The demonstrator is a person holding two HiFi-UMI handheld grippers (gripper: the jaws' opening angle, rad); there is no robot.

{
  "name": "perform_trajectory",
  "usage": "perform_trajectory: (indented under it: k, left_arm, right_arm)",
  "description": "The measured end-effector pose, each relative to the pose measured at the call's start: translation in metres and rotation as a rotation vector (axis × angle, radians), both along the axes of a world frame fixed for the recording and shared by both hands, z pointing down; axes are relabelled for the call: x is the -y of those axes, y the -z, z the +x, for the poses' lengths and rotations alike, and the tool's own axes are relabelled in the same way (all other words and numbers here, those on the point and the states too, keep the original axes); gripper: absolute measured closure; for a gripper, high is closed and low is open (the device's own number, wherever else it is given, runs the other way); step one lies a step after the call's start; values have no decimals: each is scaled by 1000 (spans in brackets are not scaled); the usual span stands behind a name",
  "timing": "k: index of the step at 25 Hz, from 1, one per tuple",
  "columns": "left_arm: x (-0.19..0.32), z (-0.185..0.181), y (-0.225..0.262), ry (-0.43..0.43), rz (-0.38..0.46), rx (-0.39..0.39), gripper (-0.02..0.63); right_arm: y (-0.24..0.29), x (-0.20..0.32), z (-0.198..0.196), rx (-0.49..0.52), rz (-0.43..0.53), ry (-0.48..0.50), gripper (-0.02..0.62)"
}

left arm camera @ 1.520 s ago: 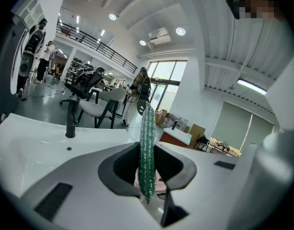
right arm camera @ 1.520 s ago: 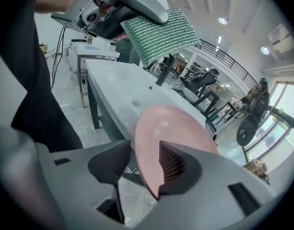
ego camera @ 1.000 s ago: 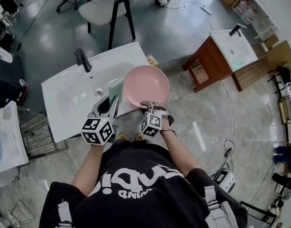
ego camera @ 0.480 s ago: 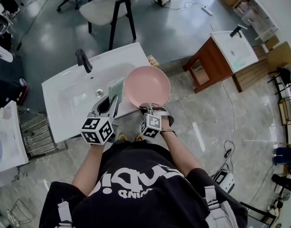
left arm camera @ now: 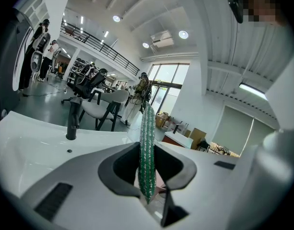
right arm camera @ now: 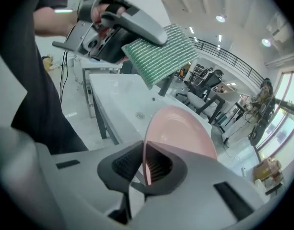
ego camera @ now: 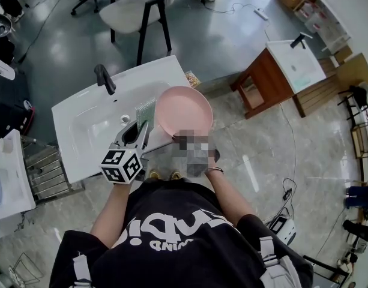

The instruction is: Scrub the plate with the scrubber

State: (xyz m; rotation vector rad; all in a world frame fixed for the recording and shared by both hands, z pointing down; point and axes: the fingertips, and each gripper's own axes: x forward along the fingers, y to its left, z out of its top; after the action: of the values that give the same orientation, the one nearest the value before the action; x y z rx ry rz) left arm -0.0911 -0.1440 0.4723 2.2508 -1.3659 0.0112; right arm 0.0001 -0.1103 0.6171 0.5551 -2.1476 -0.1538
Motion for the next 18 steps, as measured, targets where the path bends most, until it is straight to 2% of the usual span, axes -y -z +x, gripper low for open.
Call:
perform_trajectory:
  k: [4, 8, 11, 15, 18]
  left_arm:
    - [7, 0, 7, 0, 17, -12, 520]
    - [16, 2, 12, -22, 43, 55, 520]
    - [23, 3, 18, -34, 67, 89, 520]
    - [32, 9, 29, -77, 117, 184, 520]
    - [40, 14, 36, -103, 142, 220, 520]
  right_arm:
    - [28, 3, -3, 141, -60, -59, 563]
    - [58, 6, -6, 276, -115, -102, 563]
    - [82, 13, -6, 439, -167, -174, 563]
    - [116, 23, 1, 649, -251, -253, 563]
    - [136, 28, 6, 783, -315, -297, 563]
